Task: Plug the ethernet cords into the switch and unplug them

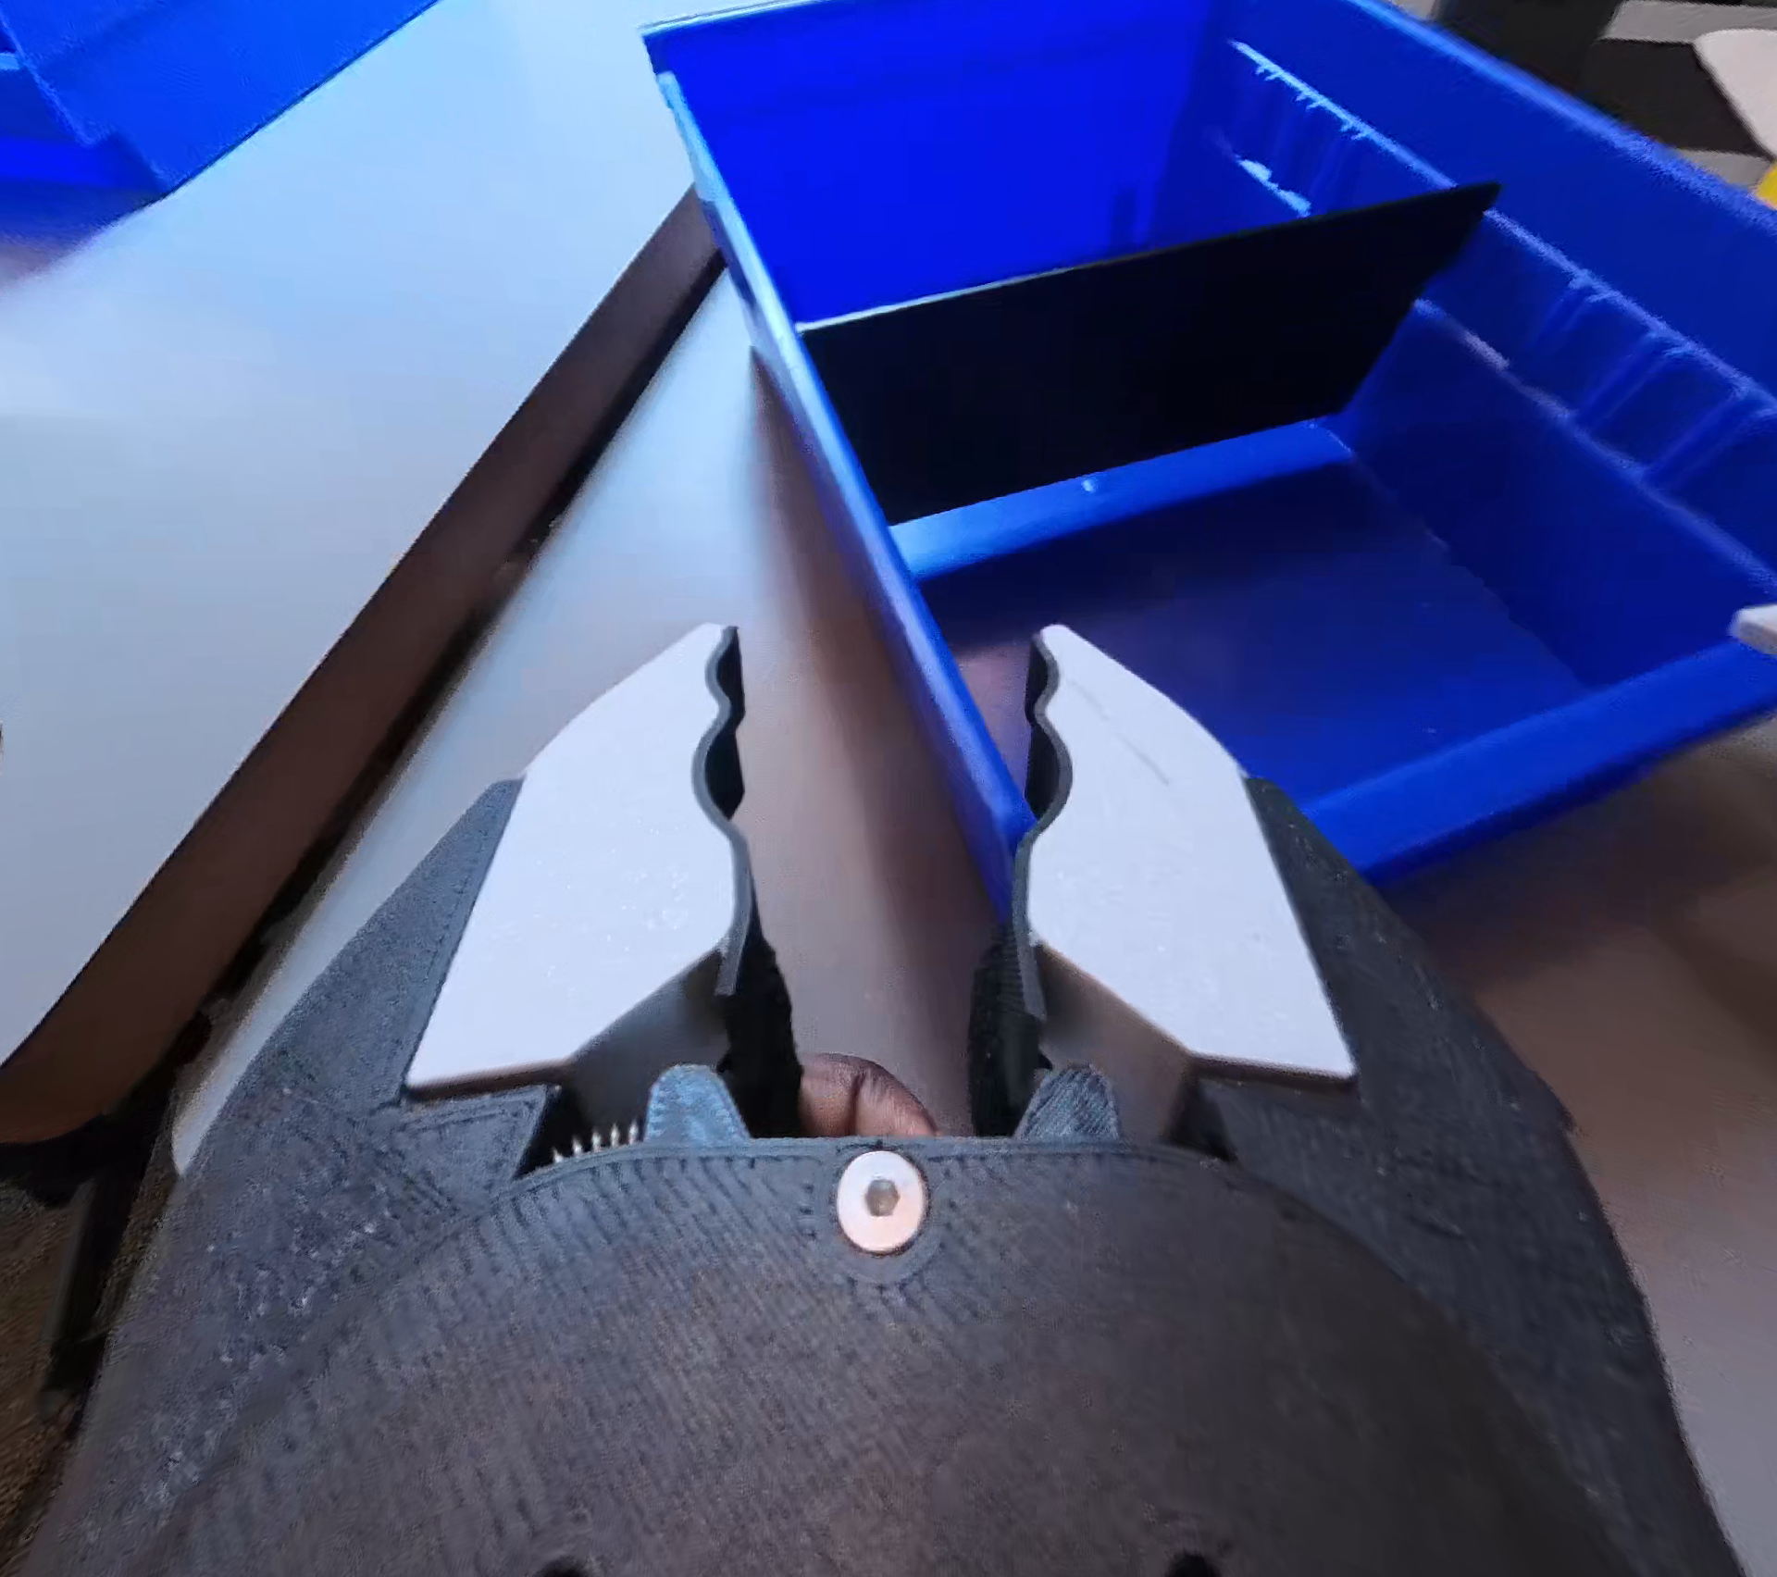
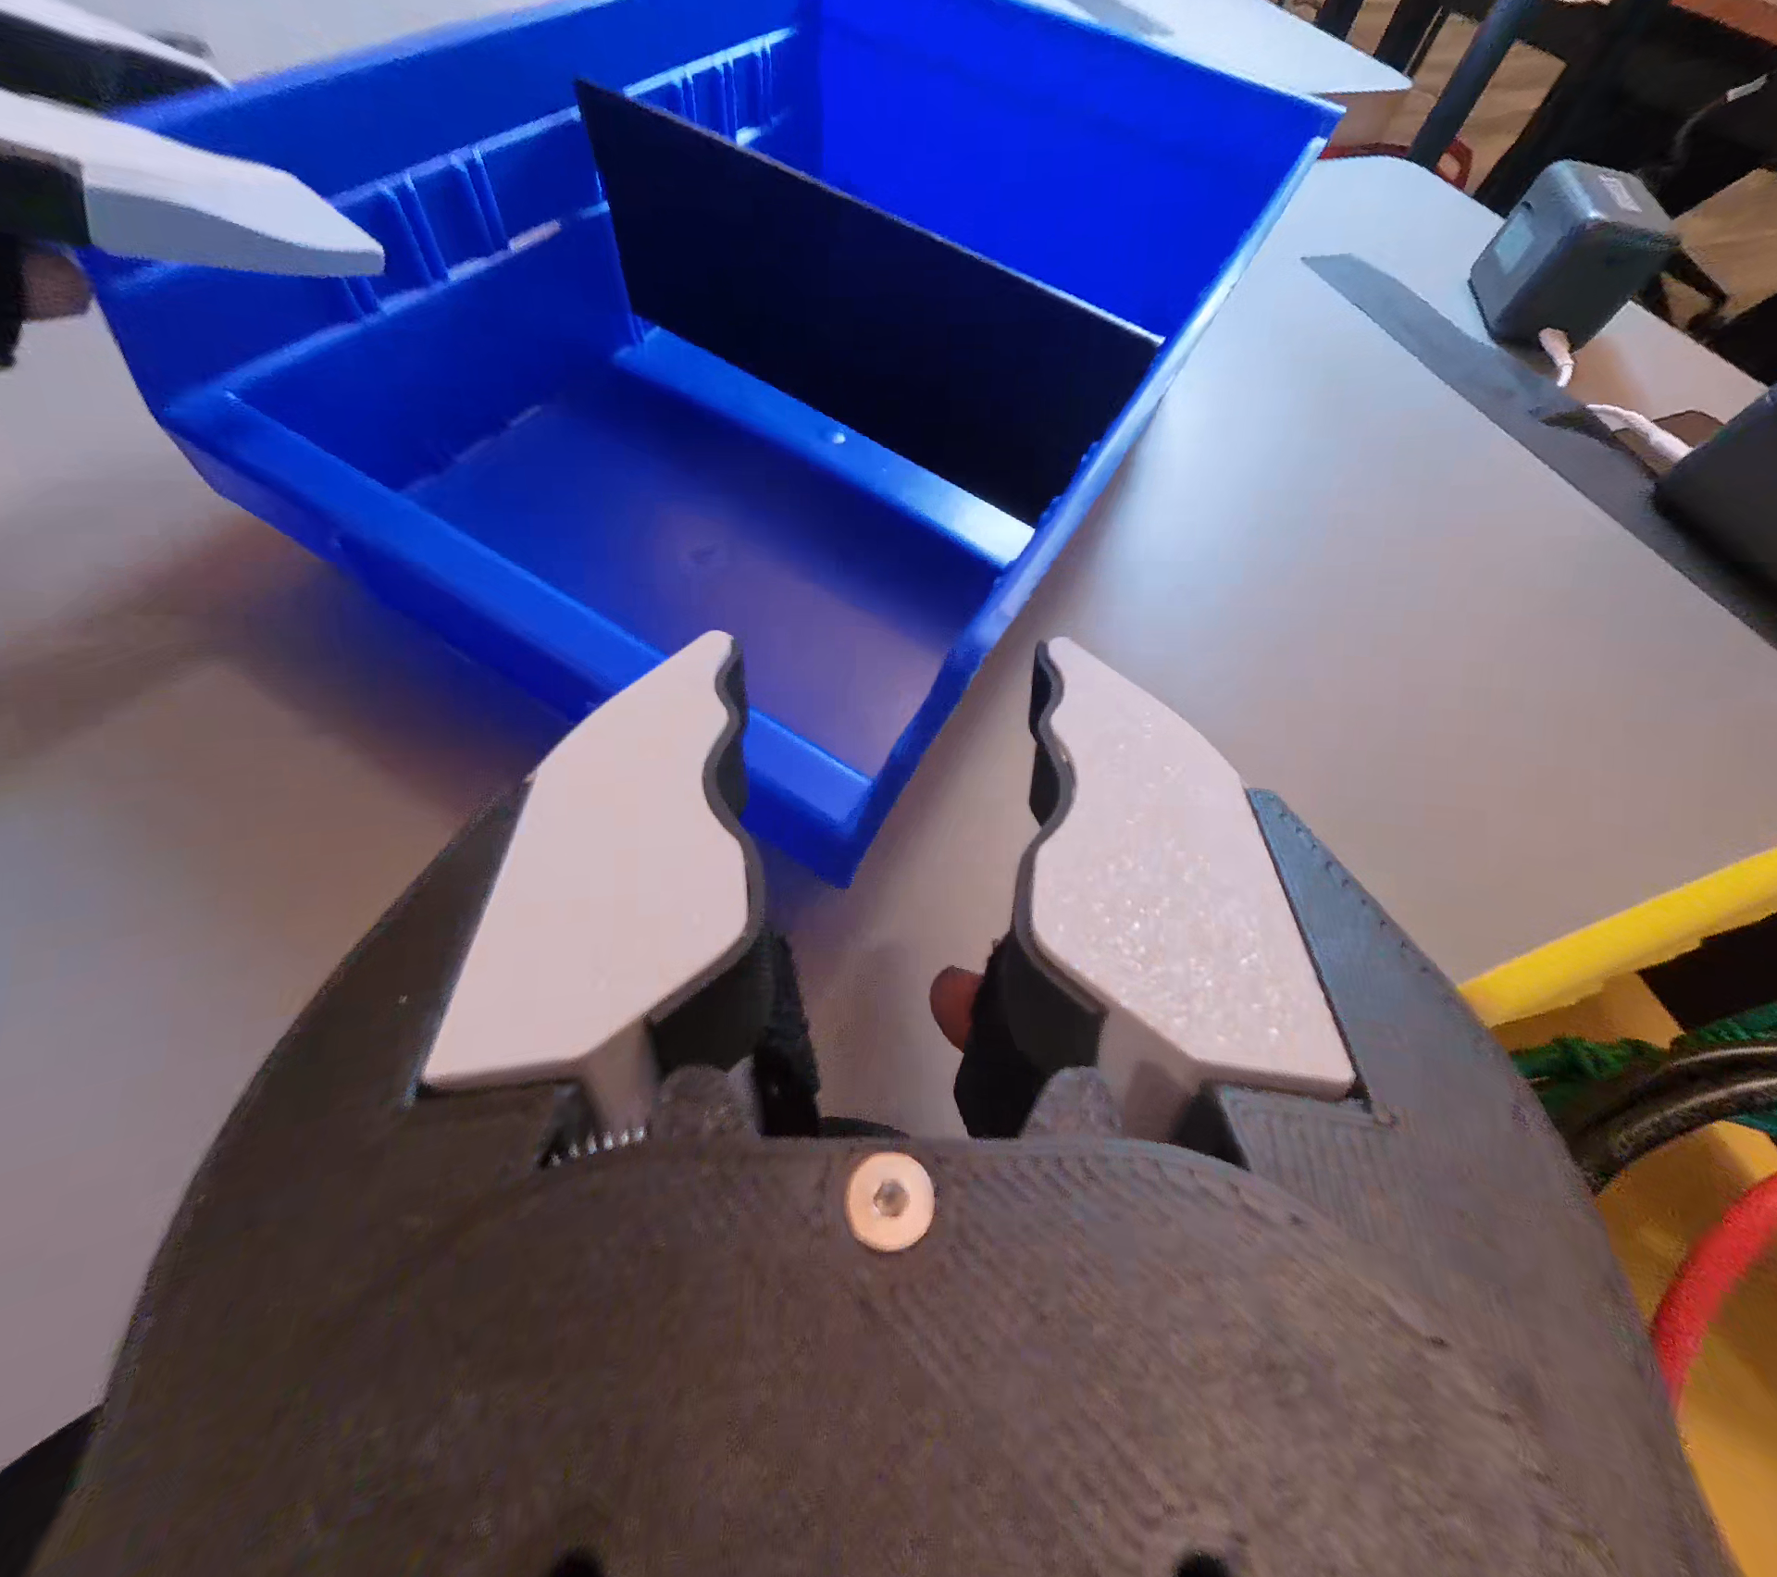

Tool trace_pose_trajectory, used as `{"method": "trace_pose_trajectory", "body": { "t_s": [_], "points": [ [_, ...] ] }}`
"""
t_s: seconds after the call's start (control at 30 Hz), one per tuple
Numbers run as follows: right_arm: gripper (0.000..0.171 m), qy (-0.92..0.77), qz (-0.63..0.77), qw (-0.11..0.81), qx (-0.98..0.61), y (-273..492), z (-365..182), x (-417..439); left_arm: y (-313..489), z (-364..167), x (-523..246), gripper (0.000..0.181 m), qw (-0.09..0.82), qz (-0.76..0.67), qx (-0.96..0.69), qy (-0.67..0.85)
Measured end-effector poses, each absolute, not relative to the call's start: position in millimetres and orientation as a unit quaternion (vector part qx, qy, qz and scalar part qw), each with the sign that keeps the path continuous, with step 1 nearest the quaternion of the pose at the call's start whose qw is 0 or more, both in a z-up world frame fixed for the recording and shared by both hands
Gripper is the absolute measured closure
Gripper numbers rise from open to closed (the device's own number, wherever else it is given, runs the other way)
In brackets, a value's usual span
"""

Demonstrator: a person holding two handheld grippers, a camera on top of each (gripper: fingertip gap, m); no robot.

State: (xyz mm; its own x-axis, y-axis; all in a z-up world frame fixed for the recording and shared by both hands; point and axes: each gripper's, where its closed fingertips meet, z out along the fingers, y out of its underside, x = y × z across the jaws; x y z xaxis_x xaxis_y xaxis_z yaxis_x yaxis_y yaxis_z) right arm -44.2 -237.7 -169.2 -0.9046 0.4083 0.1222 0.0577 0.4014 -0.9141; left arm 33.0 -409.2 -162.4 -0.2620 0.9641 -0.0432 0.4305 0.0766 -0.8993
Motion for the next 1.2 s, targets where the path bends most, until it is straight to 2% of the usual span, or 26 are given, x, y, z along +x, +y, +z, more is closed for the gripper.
{"method": "trace_pose_trajectory", "body": {
  "t_s": [0.07, 0.13, 0.17, 0.27, 0.37, 0.5, 0.63, 0.73, 0.97, 1.2],
  "points": [
    [0.126, -0.828, 0.515, 0.176, -0.136, -239.1, -171.9, -45.2, -405.0, -170.9, 25.3, 0.125, 0.326, 0.425, -0.529, -0.659],
    [0.146, -0.831, 0.507, 0.193, -0.124, -238.0, -172.8, -48.6, -402.9, -167.8, 18.0, 0.160, 0.355, 0.441, -0.517, -0.643],
    [0.154, -0.832, 0.506, 0.200, -0.107, -237.8, -172.4, -48.3, -408.4, -167.2, 18.5, 0.166, 0.340, 0.462, -0.509, -0.642],
    [0.153, -0.828, 0.512, 0.216, -0.078, -236.5, -167.0, -42.6, -411.2, -153.1, 19.8, 0.174, 0.328, 0.507, -0.488, -0.630],
    [0.153, -0.807, 0.530, 0.256, -0.053, -229.8, -144.0, -35.7, -404.2, -117.4, 27.0, 0.174, 0.354, 0.556, -0.456, -0.598],
    [0.153, -0.754, 0.559, 0.342, -0.035, -201.7, -86.2, -27.5, -378.3, -64.5, 37.7, 0.174, 0.417, 0.613, -0.404, -0.535],
    [0.154, -0.705, 0.566, 0.425, -0.040, -137.4, -37.0, -15.1, -318.9, -17.3, 41.0, 0.174, 0.491, 0.640, -0.377, -0.455],
    [0.154, -0.683, 0.560, 0.463, -0.071, -73.2, -21.2, -7.6, -258.9, -0.3, 32.6, 0.173, 0.537, 0.626, -0.386, -0.414],
    [0.155, -0.661, 0.508, 0.512, -0.205, 91.4, -33.9, -12.5, -96.7, -0.2, -21.8, 0.173, 0.600, 0.537, -0.475, -0.356],
    [0.156, -0.660, 0.443, 0.509, -0.329, 232.3, -91.1, -38.5, 53.4, -40.2, -79.7, 0.170, 0.583, 0.466, -0.584, -0.319]
  ]
}}
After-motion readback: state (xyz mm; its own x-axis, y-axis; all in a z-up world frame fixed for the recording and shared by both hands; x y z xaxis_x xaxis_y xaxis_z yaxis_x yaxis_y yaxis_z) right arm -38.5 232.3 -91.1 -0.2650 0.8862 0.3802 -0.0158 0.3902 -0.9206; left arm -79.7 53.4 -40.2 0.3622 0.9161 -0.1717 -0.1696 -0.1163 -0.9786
